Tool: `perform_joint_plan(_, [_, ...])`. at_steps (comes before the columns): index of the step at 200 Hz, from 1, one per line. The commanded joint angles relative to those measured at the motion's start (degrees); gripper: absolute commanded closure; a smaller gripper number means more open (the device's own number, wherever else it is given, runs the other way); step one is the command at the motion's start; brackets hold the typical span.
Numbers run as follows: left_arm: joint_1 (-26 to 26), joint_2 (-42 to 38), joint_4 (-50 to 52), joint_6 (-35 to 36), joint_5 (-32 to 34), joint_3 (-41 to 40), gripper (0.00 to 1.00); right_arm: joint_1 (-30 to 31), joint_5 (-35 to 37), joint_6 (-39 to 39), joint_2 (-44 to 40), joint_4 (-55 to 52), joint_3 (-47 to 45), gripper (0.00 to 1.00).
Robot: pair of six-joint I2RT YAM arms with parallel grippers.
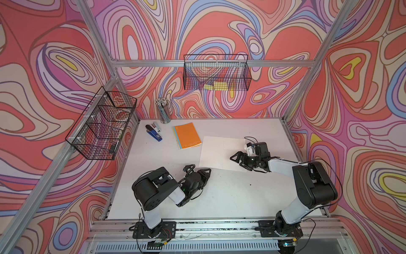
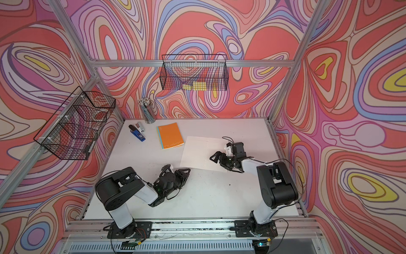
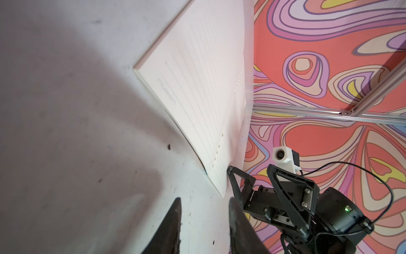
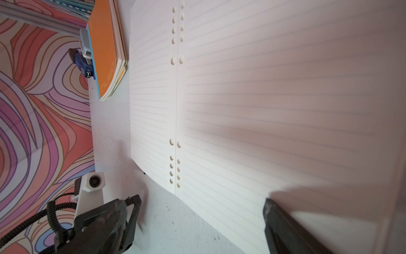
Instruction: Close the notebook
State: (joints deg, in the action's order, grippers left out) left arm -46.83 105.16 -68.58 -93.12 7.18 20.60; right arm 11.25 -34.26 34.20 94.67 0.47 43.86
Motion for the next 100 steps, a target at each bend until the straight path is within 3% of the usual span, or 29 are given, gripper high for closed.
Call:
perform_joint_plan(1, [-0.46, 3.95, -7.19, -3.81, 3.76, 1.59, 0.67, -0.34, -0.41, 0.04, 0.25, 0.50, -1.04, 0.02])
perform_joint_plan(100, [-1.26, 10.93, -6.77, -5.14, 7.78, 7.59, 0.72, -0.52, -1.00, 0.03, -1.06, 0.58, -2.24, 0.02])
